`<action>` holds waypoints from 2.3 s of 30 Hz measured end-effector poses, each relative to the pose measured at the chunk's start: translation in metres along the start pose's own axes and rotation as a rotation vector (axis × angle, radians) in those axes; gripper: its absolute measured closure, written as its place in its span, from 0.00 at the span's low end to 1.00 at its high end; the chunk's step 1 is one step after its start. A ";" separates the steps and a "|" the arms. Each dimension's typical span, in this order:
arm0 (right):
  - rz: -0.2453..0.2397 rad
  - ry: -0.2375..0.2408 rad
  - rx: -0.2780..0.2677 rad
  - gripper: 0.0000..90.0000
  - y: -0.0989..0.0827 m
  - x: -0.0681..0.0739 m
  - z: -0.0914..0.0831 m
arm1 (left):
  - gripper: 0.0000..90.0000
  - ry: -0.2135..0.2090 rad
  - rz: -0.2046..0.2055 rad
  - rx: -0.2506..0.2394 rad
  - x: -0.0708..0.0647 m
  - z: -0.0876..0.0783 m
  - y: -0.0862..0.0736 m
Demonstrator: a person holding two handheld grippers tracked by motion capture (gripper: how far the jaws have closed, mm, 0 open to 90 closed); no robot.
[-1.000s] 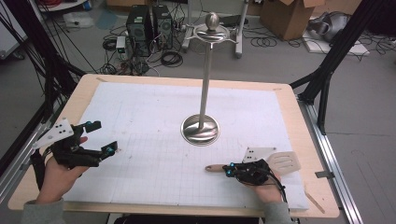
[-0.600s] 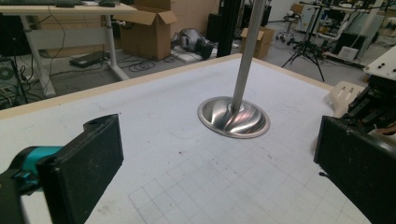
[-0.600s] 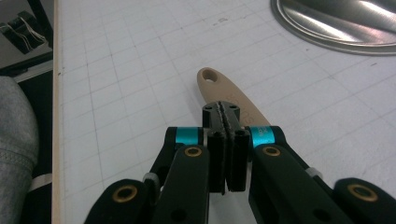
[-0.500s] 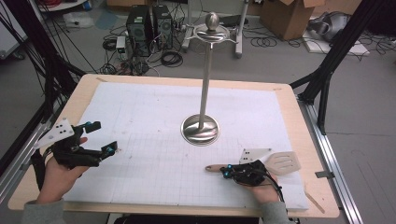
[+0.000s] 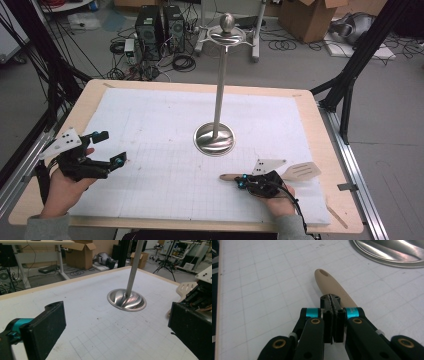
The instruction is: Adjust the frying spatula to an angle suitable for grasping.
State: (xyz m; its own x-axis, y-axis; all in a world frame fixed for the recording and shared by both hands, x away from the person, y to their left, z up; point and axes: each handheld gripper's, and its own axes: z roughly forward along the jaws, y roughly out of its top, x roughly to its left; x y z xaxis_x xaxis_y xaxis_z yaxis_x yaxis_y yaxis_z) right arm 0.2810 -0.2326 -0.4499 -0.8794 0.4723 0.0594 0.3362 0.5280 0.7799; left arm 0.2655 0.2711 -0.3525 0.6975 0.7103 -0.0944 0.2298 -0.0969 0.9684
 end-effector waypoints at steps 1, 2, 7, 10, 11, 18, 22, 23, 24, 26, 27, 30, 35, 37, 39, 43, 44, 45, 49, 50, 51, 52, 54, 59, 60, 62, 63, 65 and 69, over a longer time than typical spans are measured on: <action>0.003 -0.004 0.002 1.00 0.000 0.000 0.000 | 0.02 0.000 0.000 -0.001 0.000 0.000 0.000; 0.004 -0.012 0.003 1.00 0.000 0.000 0.000 | 0.02 0.001 -0.002 -0.001 0.000 0.000 0.000; -0.003 -0.033 0.003 1.00 0.000 -0.001 0.001 | 0.02 -0.001 -0.002 0.000 0.000 0.000 0.000; -0.001 -0.044 0.004 1.00 0.000 -0.001 0.001 | 0.02 -0.003 -0.002 0.001 -0.001 0.000 0.000; 0.004 -0.056 0.004 1.00 0.000 -0.002 0.001 | 0.02 -0.006 0.002 0.002 -0.001 0.001 0.000; 0.039 -0.101 0.001 1.00 0.000 -0.008 0.001 | 0.02 -0.006 0.003 0.004 -0.002 0.002 -0.001; 0.077 -0.135 0.000 1.00 -0.001 -0.012 0.000 | 0.02 -0.008 0.004 0.008 -0.002 0.002 -0.001; 0.077 -0.135 0.000 1.00 -0.001 -0.012 0.000 | 0.02 -0.008 0.004 0.008 -0.002 0.002 -0.001; 0.084 -0.139 -0.001 1.00 -0.001 -0.013 -0.001 | 0.02 -0.006 0.002 0.008 -0.003 0.003 -0.001; 0.093 -0.164 -0.001 1.00 -0.001 -0.015 -0.001 | 0.02 -0.008 0.002 0.010 -0.003 0.003 -0.002; 0.096 -0.169 0.000 1.00 -0.001 -0.015 -0.002 | 0.02 -0.008 0.002 0.010 -0.003 0.003 -0.002; 0.103 -0.178 0.002 1.00 -0.002 -0.016 -0.002 | 0.02 -0.007 0.002 0.011 -0.002 0.003 -0.002; 0.118 -0.206 0.002 1.00 -0.003 -0.020 -0.003 | 0.02 -0.008 0.000 0.012 -0.003 0.003 -0.003; 0.125 -0.207 -0.001 1.00 -0.003 -0.022 -0.004 | 0.02 -0.009 0.000 0.012 -0.003 0.003 -0.003; 0.126 -0.211 0.000 1.00 -0.003 -0.023 -0.004 | 0.02 -0.006 0.000 0.012 -0.002 0.003 -0.003; 0.137 -0.218 0.001 1.00 -0.004 -0.027 -0.005 | 0.02 -0.005 -0.002 0.009 -0.002 0.002 -0.003; 0.133 -0.227 0.000 1.00 -0.004 -0.028 -0.005 | 0.02 -0.005 -0.002 0.009 -0.002 0.002 -0.003; 0.140 -0.224 0.001 1.00 -0.004 -0.029 -0.006 | 0.02 -0.003 -0.003 0.009 -0.002 0.002 -0.003; 0.150 -0.238 -0.001 1.00 -0.004 -0.032 -0.006 | 0.02 -0.005 0.000 0.014 -0.001 0.003 -0.003; 0.149 -0.242 0.001 1.00 -0.004 -0.032 -0.006 | 0.02 -0.005 0.000 0.014 -0.001 0.003 -0.003; 0.149 -0.246 0.001 1.00 -0.004 -0.033 -0.006 | 0.02 -0.008 0.000 0.015 -0.002 0.004 -0.004; 0.154 -0.259 0.001 1.00 -0.004 -0.033 -0.006 | 0.02 -0.008 -0.002 0.017 -0.002 0.004 -0.004; 0.161 -0.264 0.000 1.00 -0.005 -0.035 -0.007 | 0.02 -0.009 0.000 0.018 -0.002 0.004 -0.004; 0.181 -0.298 0.000 1.00 -0.005 -0.037 -0.007 | 0.02 -0.012 -0.001 0.022 -0.003 0.006 -0.005; 0.189 -0.304 0.001 1.00 -0.005 -0.038 -0.008 | 0.02 -0.012 -0.001 0.022 -0.003 0.006 -0.005; 0.200 -0.315 0.001 1.00 -0.005 -0.039 -0.008 | 0.02 -0.013 -0.001 0.025 -0.004 0.007 -0.006; 0.204 -0.316 0.001 1.00 -0.005 -0.040 -0.008 | 0.02 -0.013 -0.001 0.026 -0.004 0.007 -0.006; 0.202 -0.314 -0.001 1.00 -0.006 -0.042 -0.009 | 0.02 -0.012 0.001 0.028 -0.004 0.007 -0.006; 0.205 -0.310 0.000 1.00 -0.005 -0.043 -0.009 | 0.02 -0.015 0.004 0.032 -0.004 0.008 -0.007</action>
State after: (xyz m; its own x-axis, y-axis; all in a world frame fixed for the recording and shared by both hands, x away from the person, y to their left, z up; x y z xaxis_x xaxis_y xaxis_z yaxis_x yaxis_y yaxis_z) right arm 0.3141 -0.2621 -0.4512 -0.6502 0.7594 0.0228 0.4948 0.4005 0.7712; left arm 0.2663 0.2633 -0.3606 0.7084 0.6996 -0.0938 0.2484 -0.1227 0.9609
